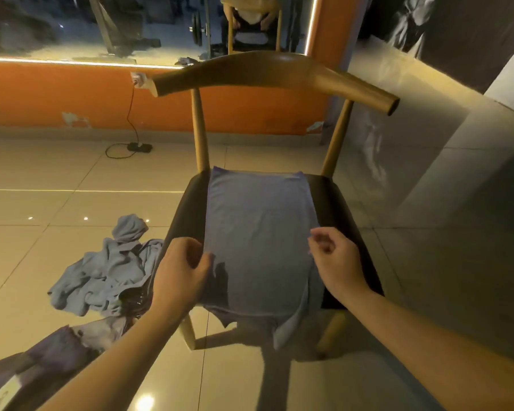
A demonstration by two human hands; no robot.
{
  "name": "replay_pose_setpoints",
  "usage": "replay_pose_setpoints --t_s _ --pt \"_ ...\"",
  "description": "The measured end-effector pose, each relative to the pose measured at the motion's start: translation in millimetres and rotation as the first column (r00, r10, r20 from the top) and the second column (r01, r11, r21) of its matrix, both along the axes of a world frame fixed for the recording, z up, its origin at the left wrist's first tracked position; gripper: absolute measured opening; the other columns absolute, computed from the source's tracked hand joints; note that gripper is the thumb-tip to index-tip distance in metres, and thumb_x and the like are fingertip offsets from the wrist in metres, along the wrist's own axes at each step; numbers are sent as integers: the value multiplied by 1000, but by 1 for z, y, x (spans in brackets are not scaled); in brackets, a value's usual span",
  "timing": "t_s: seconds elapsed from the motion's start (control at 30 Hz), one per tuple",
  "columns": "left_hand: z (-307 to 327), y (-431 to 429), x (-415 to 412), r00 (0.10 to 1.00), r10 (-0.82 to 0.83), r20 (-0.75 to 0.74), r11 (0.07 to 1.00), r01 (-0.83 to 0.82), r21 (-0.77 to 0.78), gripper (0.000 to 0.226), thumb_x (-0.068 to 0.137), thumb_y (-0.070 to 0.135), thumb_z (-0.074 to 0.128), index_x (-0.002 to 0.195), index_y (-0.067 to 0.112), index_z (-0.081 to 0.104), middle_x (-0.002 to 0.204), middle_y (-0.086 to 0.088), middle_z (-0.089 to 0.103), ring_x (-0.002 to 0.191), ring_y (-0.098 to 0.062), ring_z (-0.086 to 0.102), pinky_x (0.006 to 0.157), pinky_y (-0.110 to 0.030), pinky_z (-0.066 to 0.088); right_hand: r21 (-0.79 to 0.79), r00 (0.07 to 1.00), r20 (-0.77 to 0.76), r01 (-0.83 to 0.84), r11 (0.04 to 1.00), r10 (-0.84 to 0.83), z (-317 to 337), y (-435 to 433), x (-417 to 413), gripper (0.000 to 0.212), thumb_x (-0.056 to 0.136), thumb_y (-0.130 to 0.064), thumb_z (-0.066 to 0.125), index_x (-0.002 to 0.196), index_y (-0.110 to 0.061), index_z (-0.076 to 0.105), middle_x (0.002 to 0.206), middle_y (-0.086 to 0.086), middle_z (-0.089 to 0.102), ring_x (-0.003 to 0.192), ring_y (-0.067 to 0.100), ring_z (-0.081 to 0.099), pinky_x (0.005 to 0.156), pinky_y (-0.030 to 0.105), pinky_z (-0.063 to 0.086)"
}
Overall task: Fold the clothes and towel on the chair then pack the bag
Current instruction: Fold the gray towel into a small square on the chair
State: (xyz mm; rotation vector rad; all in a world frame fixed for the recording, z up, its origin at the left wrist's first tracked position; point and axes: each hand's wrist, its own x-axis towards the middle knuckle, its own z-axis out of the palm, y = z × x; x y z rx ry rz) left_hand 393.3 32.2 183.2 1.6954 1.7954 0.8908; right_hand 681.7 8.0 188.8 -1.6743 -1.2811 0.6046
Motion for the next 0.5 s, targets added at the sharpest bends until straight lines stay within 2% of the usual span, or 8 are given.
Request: replay_pose_setpoints --t_s 0.1,0.17,0.27,0.3,0.33,0.4,0.47,0.5 --pt "-13 -65 -9 988 108 109 994 -106 -29 14 95 29 69 92 23 57 84 6 62 78 -13 62 72 -32 54 -8 998 2 55 998 -55 -22 -72 -6 19 94 -15 68 94 -34 64 84 -8 70 78 9 69 68 25 57" --pt "-28 -88 -14 978 145 149 986 -130 -108 12 96 29 68 89 21 61 82 4 66 78 -17 65 77 -40 57 -54 993 -15 118 992 -119 -42 -107 -12 23 93 -12 68 90 -34 63 79 -6 70 76 13 69 67 31 57" --pt "-50 -95 -16 979 125 161 950 -72 -304 16 98 31 66 102 16 66 95 0 70 87 -18 67 93 -50 57 -301 985 -17 160 940 -174 -83 -136 -19 16 92 -11 69 92 -26 62 86 -1 69 88 26 69 75 37 56" --pt "-58 -95 -13 981 96 169 934 -30 -356 22 98 31 66 112 14 65 107 -4 71 95 -21 67 98 -50 55 -417 988 -7 140 898 -157 -98 -140 -20 15 91 -12 70 100 -22 63 94 1 69 96 28 68 82 39 56" --pt "-65 -95 -10 980 53 190 920 26 -390 32 98 29 67 124 13 61 123 -6 67 108 -25 65 103 -50 52 -503 993 -4 100 859 -118 -113 -140 -22 26 89 -14 72 113 -17 63 107 3 68 106 29 65 90 40 54" --pt "-79 -94 0 964 -40 262 901 148 -407 54 96 23 70 144 14 48 143 -5 55 130 -30 55 110 -50 46 -564 994 -96 -10 826 -53 -134 -135 -25 64 86 -14 76 144 -13 47 138 5 56 127 29 55 101 37 48" --pt "-89 -93 8 939 -84 334 884 225 -411 56 94 20 72 145 15 46 140 -5 56 131 -31 54 111 -51 47 -540 967 -250 -97 836 -49 -142 -129 -32 86 87 -6 76 158 -16 28 152 1 40 139 28 44 104 34 43" --pt "-95 -92 10 932 -65 357 878 223 -423 51 94 19 71 140 13 50 132 -5 60 125 -29 58 109 -48 49 -516 953 -301 -134 846 -32 -144 -123 -34 88 87 -2 76 158 -17 26 152 -1 39 140 27 43 104 33 43"
